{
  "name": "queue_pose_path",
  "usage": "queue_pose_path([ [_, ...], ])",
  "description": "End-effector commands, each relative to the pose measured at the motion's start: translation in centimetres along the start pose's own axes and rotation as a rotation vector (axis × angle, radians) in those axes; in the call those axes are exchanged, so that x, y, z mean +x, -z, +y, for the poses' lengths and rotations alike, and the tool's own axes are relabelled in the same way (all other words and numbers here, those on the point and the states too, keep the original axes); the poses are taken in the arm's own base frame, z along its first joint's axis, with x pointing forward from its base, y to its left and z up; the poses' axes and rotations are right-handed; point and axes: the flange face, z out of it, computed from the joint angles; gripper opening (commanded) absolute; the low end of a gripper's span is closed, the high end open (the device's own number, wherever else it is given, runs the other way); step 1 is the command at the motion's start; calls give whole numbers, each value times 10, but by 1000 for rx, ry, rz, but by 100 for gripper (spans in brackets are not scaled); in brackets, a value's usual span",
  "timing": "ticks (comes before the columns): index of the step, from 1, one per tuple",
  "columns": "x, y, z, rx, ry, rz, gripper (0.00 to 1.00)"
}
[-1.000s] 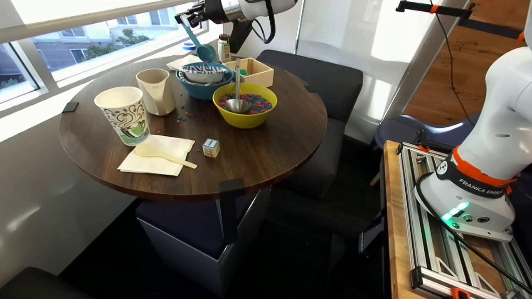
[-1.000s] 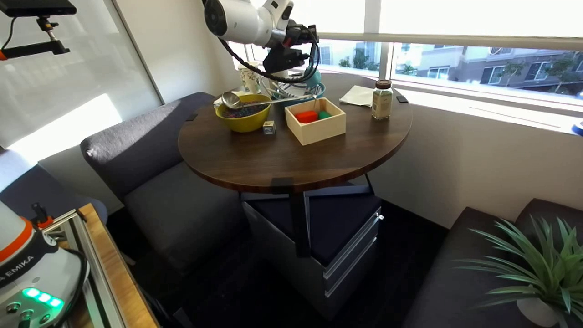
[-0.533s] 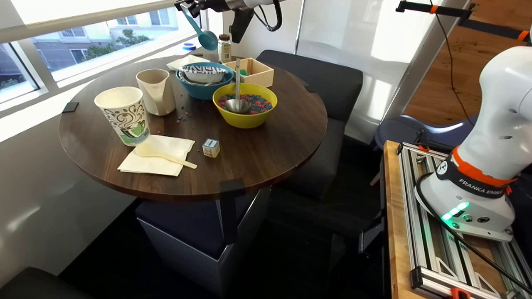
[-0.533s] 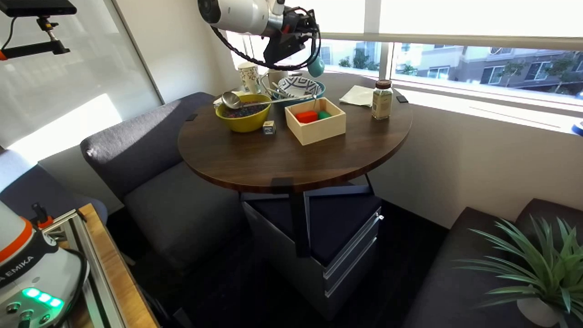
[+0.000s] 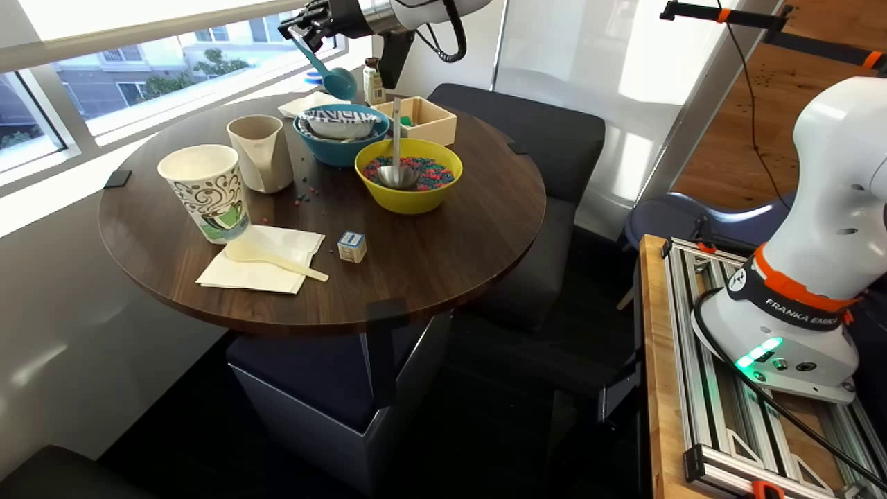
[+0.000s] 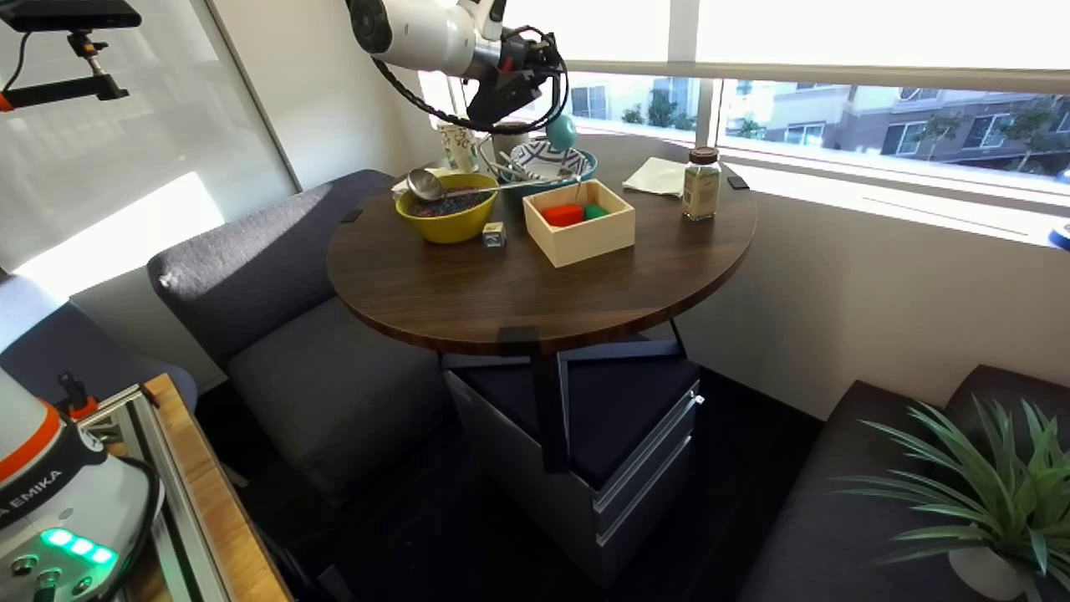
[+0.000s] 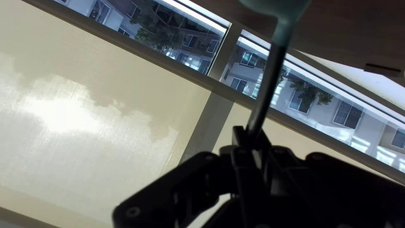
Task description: Use the scooper to put some of the cereal into the white bowl
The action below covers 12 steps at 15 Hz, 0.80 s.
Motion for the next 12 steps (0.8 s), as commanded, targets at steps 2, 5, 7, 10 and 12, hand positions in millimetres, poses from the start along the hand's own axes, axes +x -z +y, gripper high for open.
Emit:
queue_pose_path([
  [2,-6,10,-4,9,-25,-14,2],
  [5,0,27,16,-5,-132,4,2],
  [7,3,44,32,-3,-243,14,2],
  [10,-3,69,71,-16,-395,30,2],
  [12,-14,85,99,-28,-500,39,2],
])
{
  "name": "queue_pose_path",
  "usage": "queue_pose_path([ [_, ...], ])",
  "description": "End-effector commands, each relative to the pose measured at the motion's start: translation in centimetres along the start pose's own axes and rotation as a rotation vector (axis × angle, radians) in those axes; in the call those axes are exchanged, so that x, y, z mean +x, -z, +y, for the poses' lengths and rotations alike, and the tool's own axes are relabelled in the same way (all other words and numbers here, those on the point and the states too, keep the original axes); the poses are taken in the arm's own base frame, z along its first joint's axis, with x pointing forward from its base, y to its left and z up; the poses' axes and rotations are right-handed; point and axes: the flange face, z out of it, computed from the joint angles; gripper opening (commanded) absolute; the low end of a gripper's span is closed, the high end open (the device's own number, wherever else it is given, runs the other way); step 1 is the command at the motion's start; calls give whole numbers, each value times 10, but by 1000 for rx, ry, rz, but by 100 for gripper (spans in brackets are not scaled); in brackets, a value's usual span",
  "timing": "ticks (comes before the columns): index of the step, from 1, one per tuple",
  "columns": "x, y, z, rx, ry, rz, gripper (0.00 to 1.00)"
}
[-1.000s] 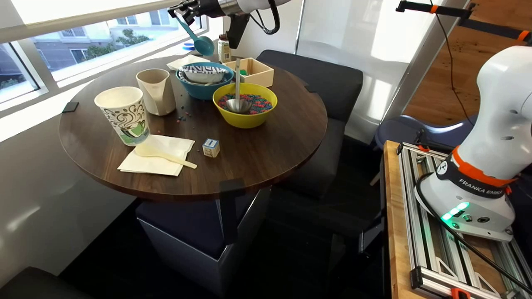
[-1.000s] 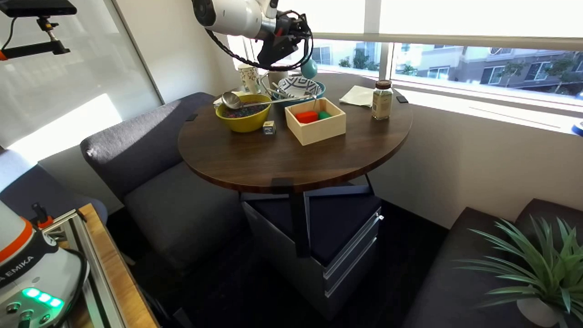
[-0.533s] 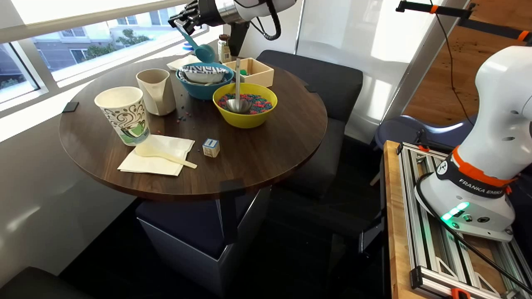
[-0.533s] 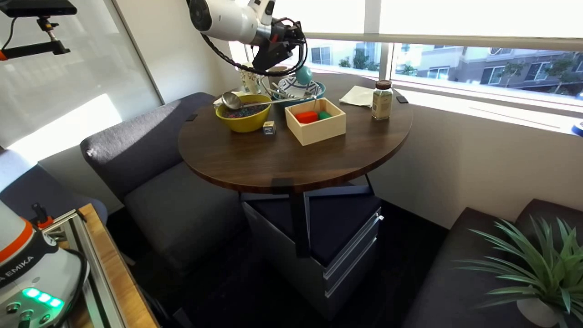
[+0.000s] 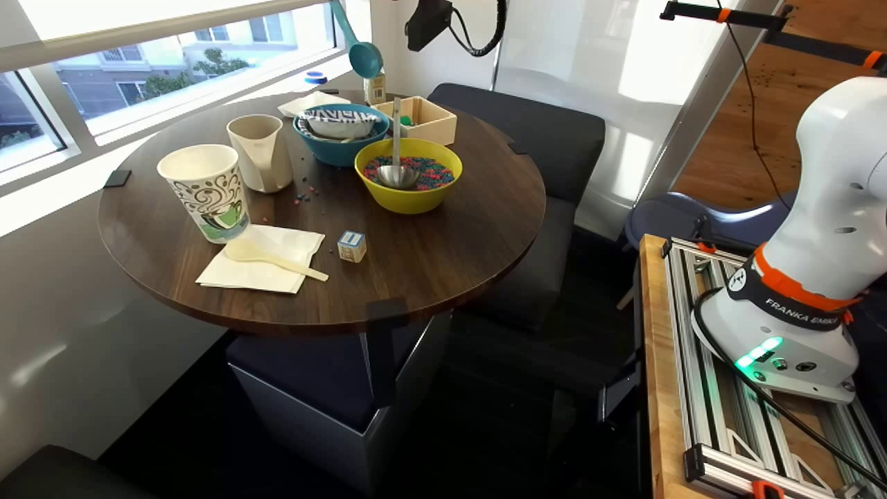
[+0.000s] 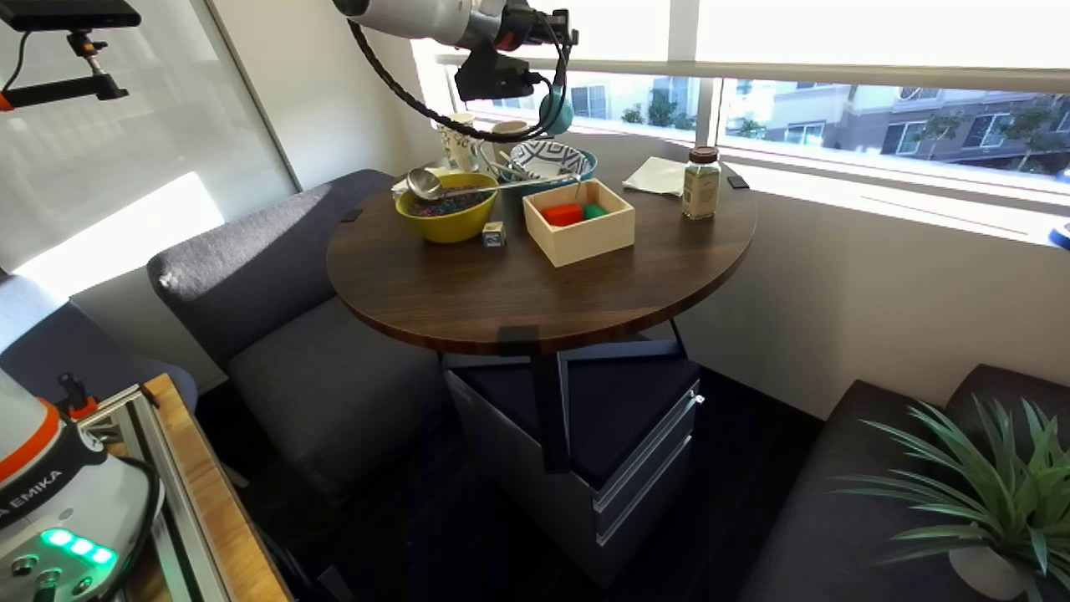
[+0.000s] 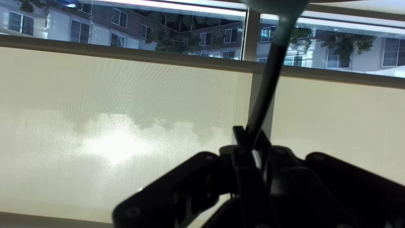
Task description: Use the scooper to put some of the cereal into the white bowl
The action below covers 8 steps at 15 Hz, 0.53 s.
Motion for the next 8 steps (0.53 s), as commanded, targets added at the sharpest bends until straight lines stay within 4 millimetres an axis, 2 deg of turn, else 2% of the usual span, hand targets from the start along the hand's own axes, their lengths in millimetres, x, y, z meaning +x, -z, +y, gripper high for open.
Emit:
queue_pose_path([
  [1,-6,32,47,21,-193,20,2],
  [4,-19,36,88,38,-350,58,2],
  [8,-47,25,130,112,-564,108,2],
])
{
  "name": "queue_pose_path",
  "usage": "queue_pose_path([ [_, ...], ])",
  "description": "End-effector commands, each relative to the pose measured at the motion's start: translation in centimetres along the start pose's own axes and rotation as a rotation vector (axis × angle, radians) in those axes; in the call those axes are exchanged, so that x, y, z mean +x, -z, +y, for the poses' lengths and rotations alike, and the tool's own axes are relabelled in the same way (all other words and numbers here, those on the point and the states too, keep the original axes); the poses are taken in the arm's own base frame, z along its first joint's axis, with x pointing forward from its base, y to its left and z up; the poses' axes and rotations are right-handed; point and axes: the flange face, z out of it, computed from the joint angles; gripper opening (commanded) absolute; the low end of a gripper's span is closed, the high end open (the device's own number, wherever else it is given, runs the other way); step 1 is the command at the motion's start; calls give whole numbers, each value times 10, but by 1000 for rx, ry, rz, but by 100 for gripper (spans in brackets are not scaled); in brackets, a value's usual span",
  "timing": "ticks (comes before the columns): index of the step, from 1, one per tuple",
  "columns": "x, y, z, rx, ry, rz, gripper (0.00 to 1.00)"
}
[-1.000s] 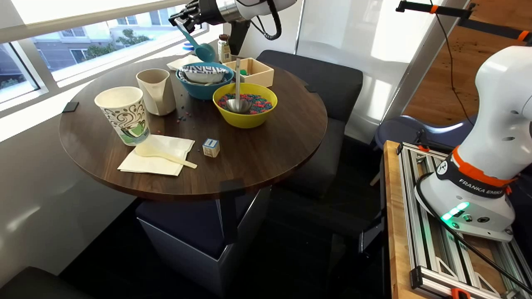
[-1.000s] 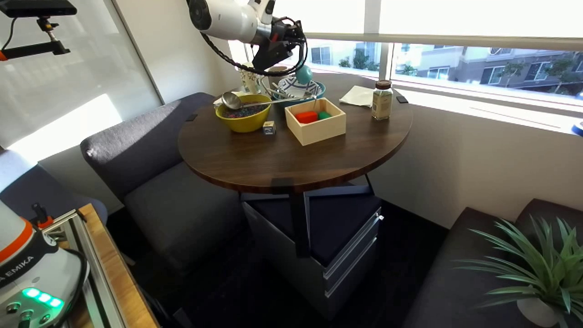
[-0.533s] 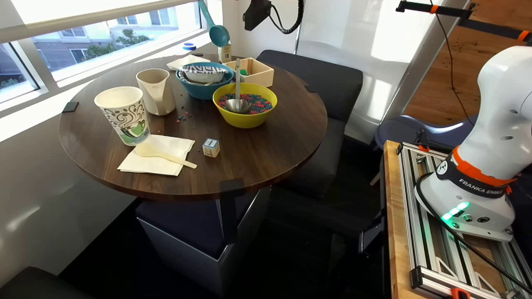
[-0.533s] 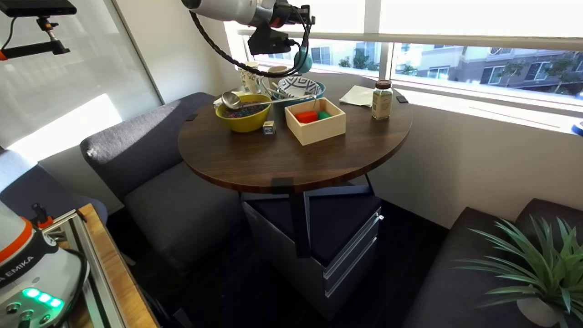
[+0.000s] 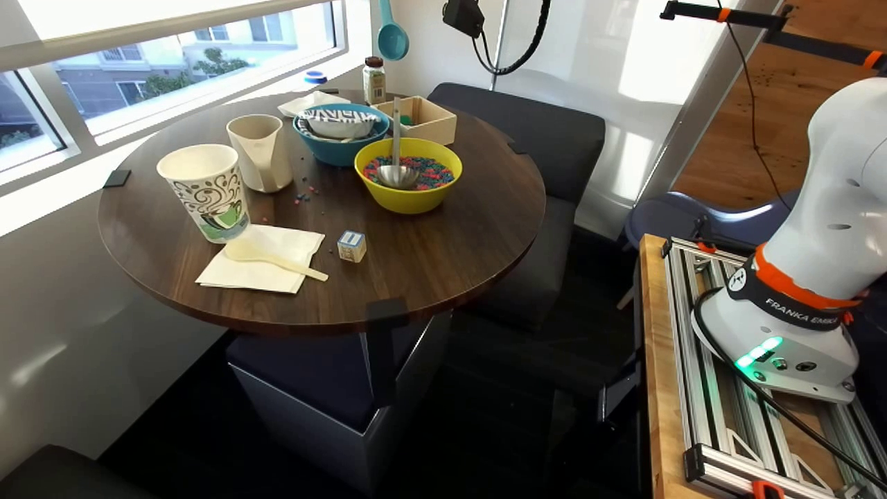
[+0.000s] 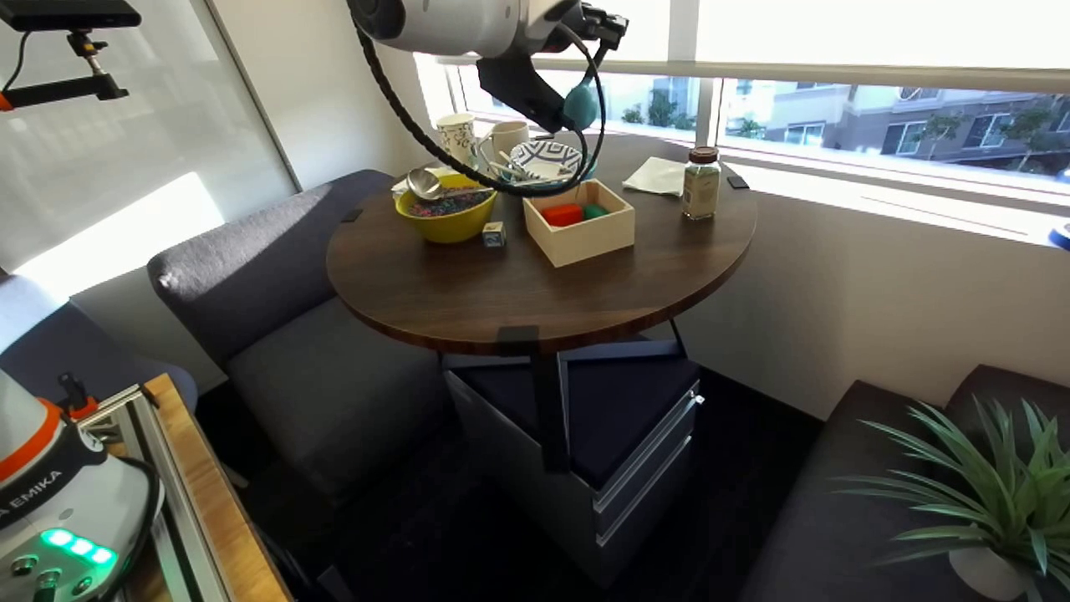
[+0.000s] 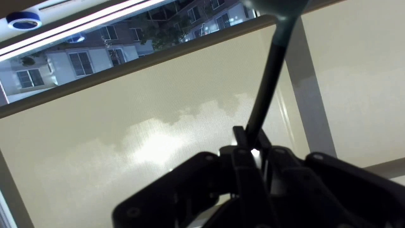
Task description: Use the scooper to put some of the cereal into the white bowl
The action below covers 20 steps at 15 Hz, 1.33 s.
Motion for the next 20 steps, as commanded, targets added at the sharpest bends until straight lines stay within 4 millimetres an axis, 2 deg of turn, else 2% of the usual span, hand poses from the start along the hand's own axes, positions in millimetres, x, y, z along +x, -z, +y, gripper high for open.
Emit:
queue_pose_path([
  [1,-15,-6,35,79,-192,-2,2],
  [5,-30,-16,72,151,-407,-24,2],
  [9,-41,-21,92,169,-582,-117,2],
  [20,-65,-46,133,72,-579,-357,2],
])
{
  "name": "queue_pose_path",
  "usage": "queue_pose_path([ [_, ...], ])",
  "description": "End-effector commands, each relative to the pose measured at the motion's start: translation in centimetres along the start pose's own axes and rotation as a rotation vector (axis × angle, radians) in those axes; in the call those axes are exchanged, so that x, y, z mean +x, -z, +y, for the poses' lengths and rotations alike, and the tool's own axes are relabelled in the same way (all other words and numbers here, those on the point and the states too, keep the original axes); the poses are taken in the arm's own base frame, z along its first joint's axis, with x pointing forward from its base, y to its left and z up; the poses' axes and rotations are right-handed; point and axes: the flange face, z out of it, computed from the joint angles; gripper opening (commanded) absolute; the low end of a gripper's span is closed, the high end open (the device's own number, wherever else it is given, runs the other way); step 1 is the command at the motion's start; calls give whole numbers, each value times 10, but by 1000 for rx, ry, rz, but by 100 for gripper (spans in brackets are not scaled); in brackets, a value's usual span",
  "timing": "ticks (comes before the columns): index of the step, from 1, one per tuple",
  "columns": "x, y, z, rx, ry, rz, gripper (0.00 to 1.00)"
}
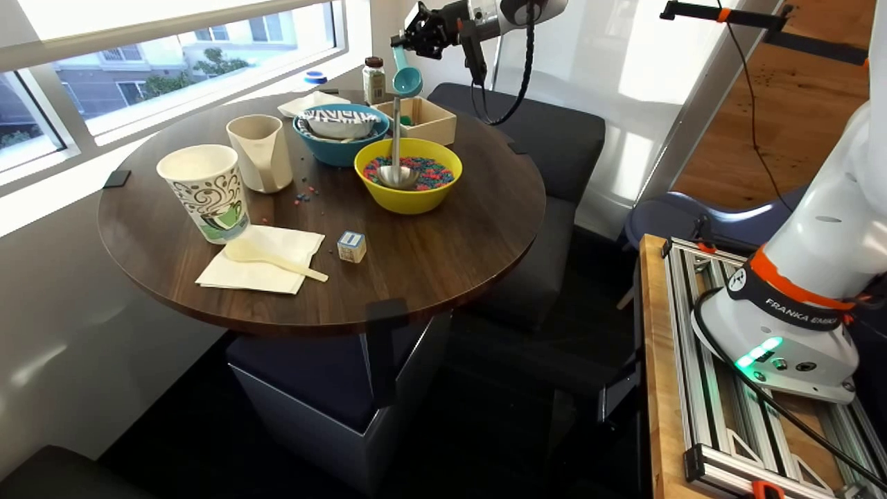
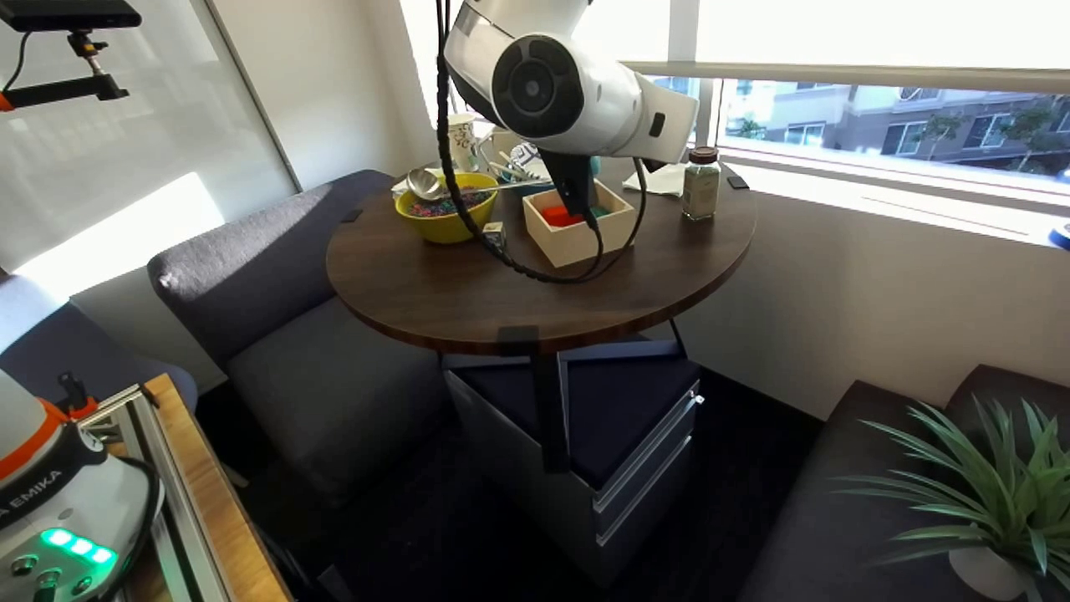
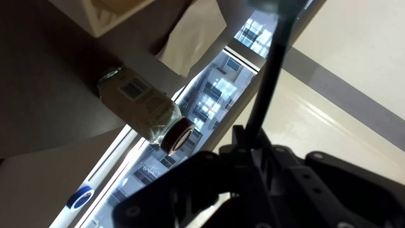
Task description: Use the scooper to put some of the cereal into the white bowl
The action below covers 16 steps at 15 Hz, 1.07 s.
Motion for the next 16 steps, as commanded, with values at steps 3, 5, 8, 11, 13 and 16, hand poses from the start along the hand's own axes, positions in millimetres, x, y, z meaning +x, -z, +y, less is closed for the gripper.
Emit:
queue_pose_path([
  [3,2,-23,22,-75,-6,-80,2],
  [5,1,-29,26,-92,-2,-107,2],
  [8,-1,-36,31,-121,1,-148,2],
  [11,-3,-40,34,-161,11,-174,2],
  [13,-4,-40,35,-189,14,-183,32],
  [16,-4,-39,29,-207,26,-187,50],
])
